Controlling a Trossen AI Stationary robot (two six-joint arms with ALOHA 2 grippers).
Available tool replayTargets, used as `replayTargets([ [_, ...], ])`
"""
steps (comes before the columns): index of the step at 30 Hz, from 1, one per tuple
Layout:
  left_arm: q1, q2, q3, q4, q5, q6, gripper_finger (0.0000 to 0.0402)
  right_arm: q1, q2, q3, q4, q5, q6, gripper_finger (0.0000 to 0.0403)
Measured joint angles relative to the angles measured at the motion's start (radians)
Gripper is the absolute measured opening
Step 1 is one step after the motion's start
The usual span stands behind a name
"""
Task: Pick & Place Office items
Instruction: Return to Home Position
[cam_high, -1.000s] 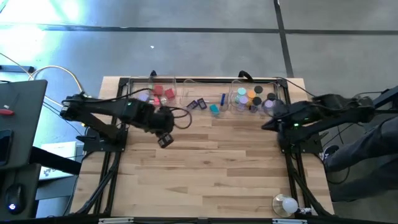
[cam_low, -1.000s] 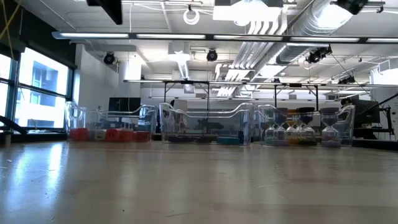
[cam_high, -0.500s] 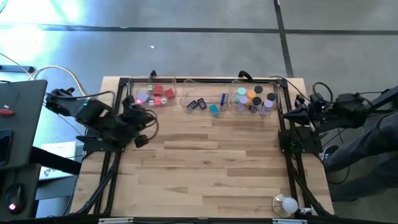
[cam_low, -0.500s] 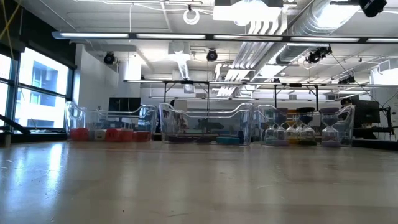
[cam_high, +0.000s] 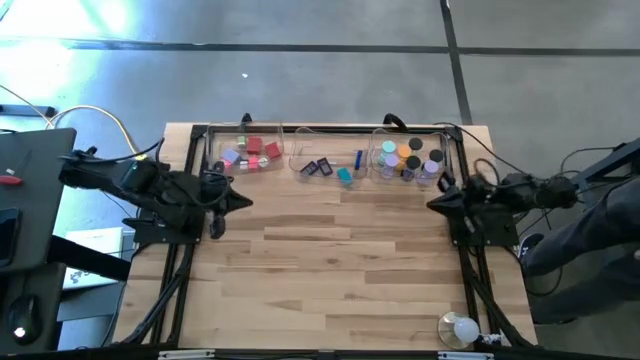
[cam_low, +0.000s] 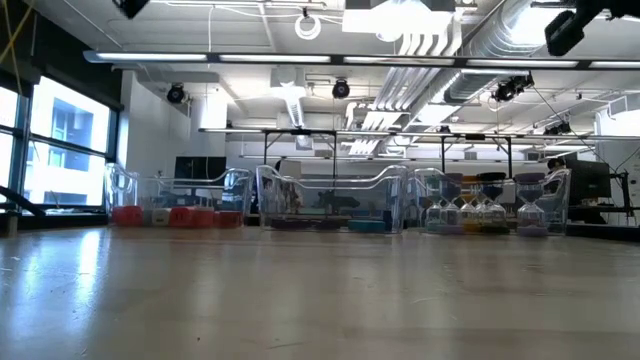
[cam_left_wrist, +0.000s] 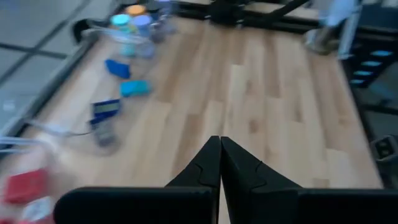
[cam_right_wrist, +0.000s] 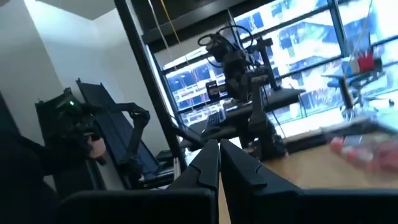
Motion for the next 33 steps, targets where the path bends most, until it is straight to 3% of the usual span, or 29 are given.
replayTargets([
  [6,0.09,-0.133,-0.23,0.216,0.199,0.02,0.0001,0.0,0.024,-0.134,0.122,0.022,0.088,0.0004],
  [10,0.13,-0.221,-0.353,0.311,0.285,0.002,0.0001,0.0,0.024,-0.214,0.189,0.105,0.147,0.0004],
  [20,0.142,-0.473,-0.604,0.396,0.308,-0.112,0.0001,0.0,0.024,-0.313,0.272,0.13,0.273,0.0004],
  [33,0.141,-0.682,-0.772,0.496,0.381,-0.156,0.0001,0.0,0.024,-0.32,0.23,0.132,0.363,0.0004],
])
